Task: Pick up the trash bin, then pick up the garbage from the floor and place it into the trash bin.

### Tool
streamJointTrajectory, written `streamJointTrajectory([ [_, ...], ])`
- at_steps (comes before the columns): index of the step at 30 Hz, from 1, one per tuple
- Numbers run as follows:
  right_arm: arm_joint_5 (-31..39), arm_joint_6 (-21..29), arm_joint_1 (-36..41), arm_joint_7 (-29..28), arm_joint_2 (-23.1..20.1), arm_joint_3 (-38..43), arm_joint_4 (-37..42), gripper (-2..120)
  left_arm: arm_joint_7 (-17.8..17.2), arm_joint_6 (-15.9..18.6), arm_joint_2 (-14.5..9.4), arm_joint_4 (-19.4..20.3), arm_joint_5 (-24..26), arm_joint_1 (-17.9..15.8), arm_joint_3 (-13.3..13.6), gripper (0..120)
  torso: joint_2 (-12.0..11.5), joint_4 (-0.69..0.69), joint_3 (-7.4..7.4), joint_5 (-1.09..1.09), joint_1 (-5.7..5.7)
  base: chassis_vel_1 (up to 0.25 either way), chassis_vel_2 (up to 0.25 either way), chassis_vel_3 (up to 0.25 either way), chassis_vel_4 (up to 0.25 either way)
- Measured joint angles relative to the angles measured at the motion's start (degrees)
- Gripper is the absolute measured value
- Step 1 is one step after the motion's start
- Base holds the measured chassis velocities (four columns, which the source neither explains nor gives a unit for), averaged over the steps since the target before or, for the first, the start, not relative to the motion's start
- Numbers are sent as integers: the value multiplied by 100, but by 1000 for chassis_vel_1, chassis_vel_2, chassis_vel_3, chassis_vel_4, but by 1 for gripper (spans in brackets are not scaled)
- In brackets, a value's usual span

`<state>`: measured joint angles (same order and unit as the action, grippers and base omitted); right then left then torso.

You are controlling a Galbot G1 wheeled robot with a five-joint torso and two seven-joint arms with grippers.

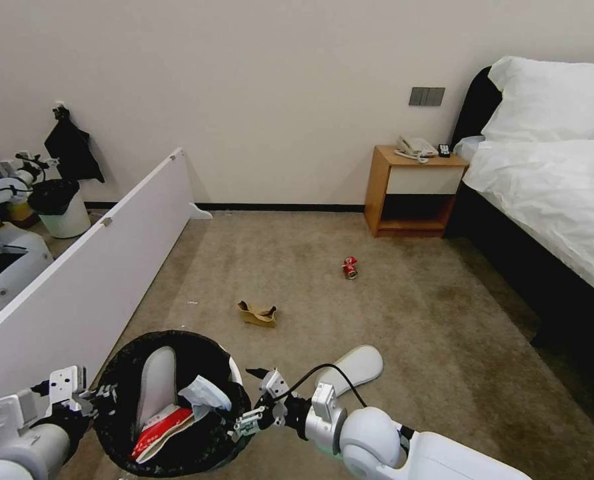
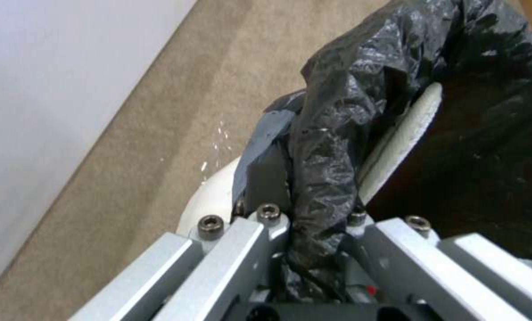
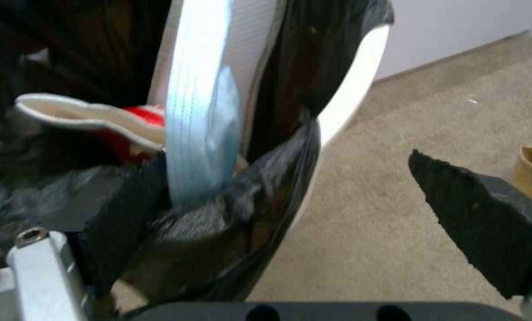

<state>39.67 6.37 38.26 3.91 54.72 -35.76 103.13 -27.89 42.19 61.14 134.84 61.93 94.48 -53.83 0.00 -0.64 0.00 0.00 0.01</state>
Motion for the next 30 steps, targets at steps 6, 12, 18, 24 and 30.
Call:
streamJointTrajectory([
  [6,-72,-167,19,94,74,131,55,100,16,-2,85,0,-96,5,126,1,0,0,0,-1,0,0,0,0,0],
  [12,66,-574,-68,339,175,162,54,100,37,-11,123,-2,-131,32,148,1,0,0,0,-1,0,0,0,0,0],
  [18,294,-1004,-127,521,265,173,19,100,31,-19,141,8,-150,45,144,1,0,0,0,0,0,0,0,0,0],
  [24,300,-1249,-93,574,230,329,55,100,43,-16,149,12,-147,62,171,1,0,0,0,0,0,0,0,0,0],
  [30,302,-1416,-32,614,218,558,155,100,89,-15,158,-3,-148,63,196,1,0,0,0,0,0,0,0,0,0],
])
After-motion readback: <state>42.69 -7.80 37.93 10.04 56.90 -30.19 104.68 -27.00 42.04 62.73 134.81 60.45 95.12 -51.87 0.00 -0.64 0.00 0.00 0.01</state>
